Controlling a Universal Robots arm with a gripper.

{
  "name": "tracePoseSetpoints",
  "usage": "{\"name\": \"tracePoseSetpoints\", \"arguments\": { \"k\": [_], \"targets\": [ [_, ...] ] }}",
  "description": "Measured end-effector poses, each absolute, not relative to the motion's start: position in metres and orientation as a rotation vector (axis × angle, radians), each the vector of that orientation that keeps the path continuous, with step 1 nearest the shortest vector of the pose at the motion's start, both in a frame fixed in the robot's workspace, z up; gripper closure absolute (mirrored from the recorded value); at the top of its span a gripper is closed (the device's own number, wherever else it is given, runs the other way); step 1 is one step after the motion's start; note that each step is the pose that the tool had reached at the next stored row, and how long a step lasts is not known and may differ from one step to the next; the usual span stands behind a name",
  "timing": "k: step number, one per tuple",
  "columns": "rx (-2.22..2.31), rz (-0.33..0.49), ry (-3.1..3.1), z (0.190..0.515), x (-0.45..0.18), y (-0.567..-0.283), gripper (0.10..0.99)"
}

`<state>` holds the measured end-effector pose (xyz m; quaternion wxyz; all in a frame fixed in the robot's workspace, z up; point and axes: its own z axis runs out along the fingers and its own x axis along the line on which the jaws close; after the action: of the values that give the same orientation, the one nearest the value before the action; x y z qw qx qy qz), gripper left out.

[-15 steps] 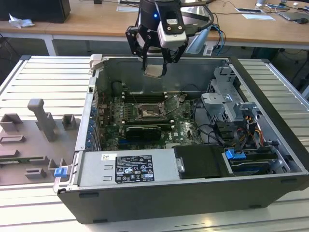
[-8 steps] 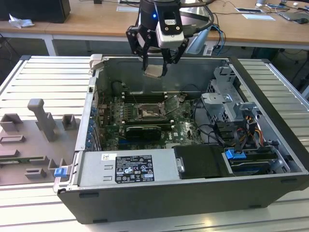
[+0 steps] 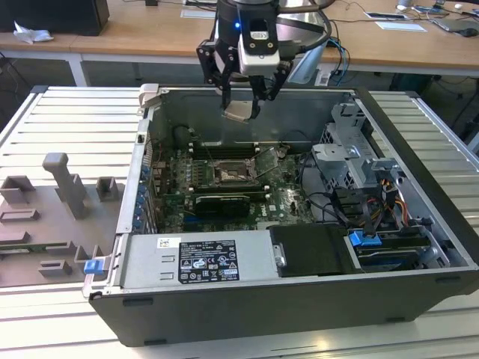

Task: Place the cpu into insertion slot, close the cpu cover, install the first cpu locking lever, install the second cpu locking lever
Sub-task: 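Place the cpu into insertion slot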

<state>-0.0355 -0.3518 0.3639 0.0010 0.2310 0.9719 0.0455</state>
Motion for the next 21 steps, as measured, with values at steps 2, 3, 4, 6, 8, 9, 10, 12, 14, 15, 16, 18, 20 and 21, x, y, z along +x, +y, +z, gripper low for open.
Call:
{"name": "tracePoseSetpoints", "arguments": {
  "k": [2,3,4,6,8,9,10,12,14,15,16,18,20,21],
  "targets": [
    [0.752,0.143,3.044,0.3638,-0.0355,-0.3518,0.549],
    [0.769,0.143,3.039,0.3636,-0.0355,-0.3518,0.549],
    [0.784,0.142,3.035,0.3633,-0.0355,-0.3518,0.549],
    [0.823,0.141,3.023,0.3628,-0.0355,-0.3518,0.549],
    [0.87,0.14,3.009,0.3621,-0.0355,-0.3518,0.549],
    [0.884,0.14,3.004,0.3619,-0.0355,-0.3518,0.549],
    [0.9,0.14,2.999,0.3616,-0.0355,-0.3518,0.549],
    [0.949,0.14,2.982,0.3611,-0.0355,-0.3518,0.549],
    [0.989,0.14,2.968,0.3607,-0.0355,-0.3518,0.549],
    [0.999,0.14,2.964,0.3606,-0.0355,-0.3518,0.549],
    [1.015,0.14,2.958,0.3605,-0.0355,-0.3518,0.549],
    [1.045,0.14,2.947,0.3603,-0.0355,-0.3518,0.549],
    [1.072,0.139,2.936,0.3602,-0.0355,-0.3518,0.549],
    [1.089,0.139,2.929,0.3601,-0.0355,-0.3518,0.549]
  ]
}}
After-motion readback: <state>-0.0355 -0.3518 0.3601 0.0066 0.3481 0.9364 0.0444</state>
